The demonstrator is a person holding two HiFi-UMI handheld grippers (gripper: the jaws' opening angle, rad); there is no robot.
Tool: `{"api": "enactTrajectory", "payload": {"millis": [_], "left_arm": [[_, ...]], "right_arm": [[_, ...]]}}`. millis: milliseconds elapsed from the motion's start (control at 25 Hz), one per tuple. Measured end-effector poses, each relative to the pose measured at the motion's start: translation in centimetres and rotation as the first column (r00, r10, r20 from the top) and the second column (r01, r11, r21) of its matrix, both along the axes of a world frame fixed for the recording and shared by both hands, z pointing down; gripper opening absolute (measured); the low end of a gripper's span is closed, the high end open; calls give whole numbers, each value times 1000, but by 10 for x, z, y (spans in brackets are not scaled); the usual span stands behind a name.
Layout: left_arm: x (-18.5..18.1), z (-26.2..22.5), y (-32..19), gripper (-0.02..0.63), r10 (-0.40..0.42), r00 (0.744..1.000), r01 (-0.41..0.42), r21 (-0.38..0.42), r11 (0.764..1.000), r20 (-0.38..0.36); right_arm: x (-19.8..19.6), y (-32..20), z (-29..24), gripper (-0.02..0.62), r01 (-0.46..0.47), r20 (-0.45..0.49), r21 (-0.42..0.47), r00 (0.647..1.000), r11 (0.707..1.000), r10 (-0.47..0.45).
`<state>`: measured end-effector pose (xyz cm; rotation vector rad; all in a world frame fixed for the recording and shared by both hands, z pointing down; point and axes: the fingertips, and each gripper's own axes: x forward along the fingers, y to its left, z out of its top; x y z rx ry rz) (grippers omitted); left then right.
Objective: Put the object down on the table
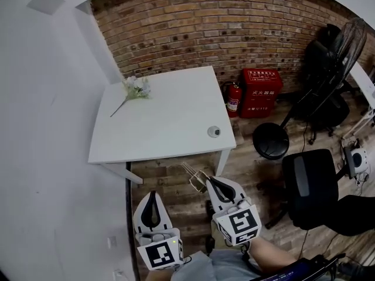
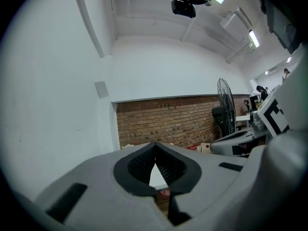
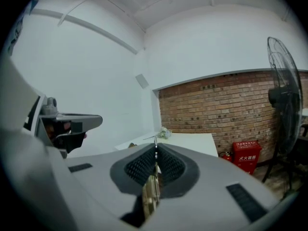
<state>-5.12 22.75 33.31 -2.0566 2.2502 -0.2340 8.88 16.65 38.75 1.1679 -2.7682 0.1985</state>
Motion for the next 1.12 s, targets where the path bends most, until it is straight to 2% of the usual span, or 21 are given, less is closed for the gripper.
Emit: {"api": "enactTrajectory", "payload": {"millis": [280,560,840,1120], "left_arm": [[-14,21,-67,8,-2,1000,2,-46,999,15],[-27,18,-141,8,-27,999,29,-59,998,25],[-31,2,-203,8,-50,998,51,-26,998,41],[-50,-14,-234,8,-85,995,85,10,996,59]], "right_arm": [[-18,-69,17,12,18,1,-17,1000,1000,-18],[-30,-148,18,14,30,5,-30,1000,999,-30],[-38,-216,4,14,51,21,-13,998,999,-51],[-57,-258,-9,14,72,32,17,997,997,-72]]}}
